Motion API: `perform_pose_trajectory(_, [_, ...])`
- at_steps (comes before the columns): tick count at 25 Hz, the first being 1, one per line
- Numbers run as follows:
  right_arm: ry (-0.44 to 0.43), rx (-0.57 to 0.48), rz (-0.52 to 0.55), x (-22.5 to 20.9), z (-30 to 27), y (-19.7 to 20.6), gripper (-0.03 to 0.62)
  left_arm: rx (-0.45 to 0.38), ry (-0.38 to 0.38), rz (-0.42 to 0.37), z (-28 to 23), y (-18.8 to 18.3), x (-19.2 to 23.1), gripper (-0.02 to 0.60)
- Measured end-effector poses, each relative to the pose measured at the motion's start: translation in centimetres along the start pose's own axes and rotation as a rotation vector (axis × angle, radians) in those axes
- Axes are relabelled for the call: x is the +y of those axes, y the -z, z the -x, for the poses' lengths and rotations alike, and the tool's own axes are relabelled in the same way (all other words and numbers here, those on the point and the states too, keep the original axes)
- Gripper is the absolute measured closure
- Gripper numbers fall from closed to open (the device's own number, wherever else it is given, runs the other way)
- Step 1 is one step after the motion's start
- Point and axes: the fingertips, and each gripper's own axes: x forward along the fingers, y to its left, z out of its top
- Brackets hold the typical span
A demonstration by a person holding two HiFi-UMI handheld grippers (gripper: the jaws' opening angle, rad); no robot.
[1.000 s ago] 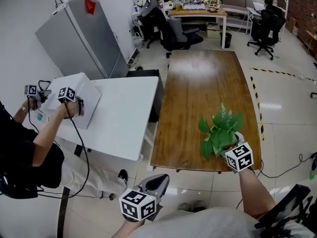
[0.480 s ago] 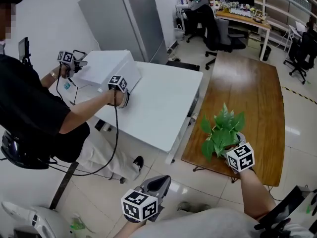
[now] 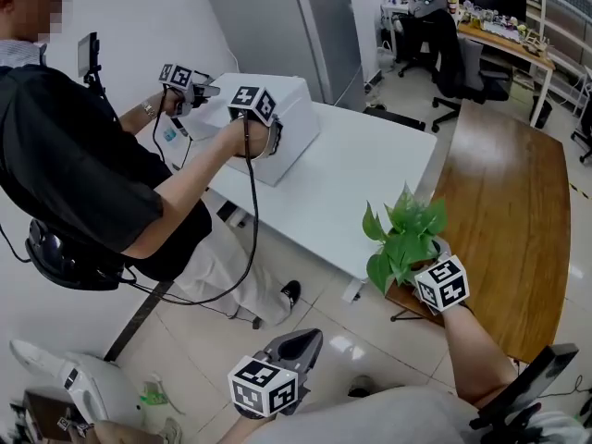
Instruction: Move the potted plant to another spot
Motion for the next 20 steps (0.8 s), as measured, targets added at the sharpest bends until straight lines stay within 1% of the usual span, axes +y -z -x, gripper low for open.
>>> perform_pose_trajectory(5, [-0.072, 0.0, 0.028, 2.4, -5.2, -1.0, 0.138, 0.004, -0.072, 0.044, 1.8, 1.5, 2.9, 0.588])
perform_pose_trajectory(8, [-0.097, 0.003, 0.033, 3.4, -7.5, -0.9, 0.137, 0.009, -0.096, 0.06, 2.1, 2.2, 3.9, 0.588])
perform_pose_trajectory(14, [-0.107, 0.019, 0.043, 4.4, -10.5, -0.5, 0.137, 0.014, -0.121, 0.07, 2.9, 2.2, 5.5, 0.588])
perform_pose_trajectory(20, [-0.091, 0.026, 0.053, 4.9, -11.8, -0.2, 0.137, 0.022, -0.123, 0.078, 3.8, 2.2, 7.3, 0.588])
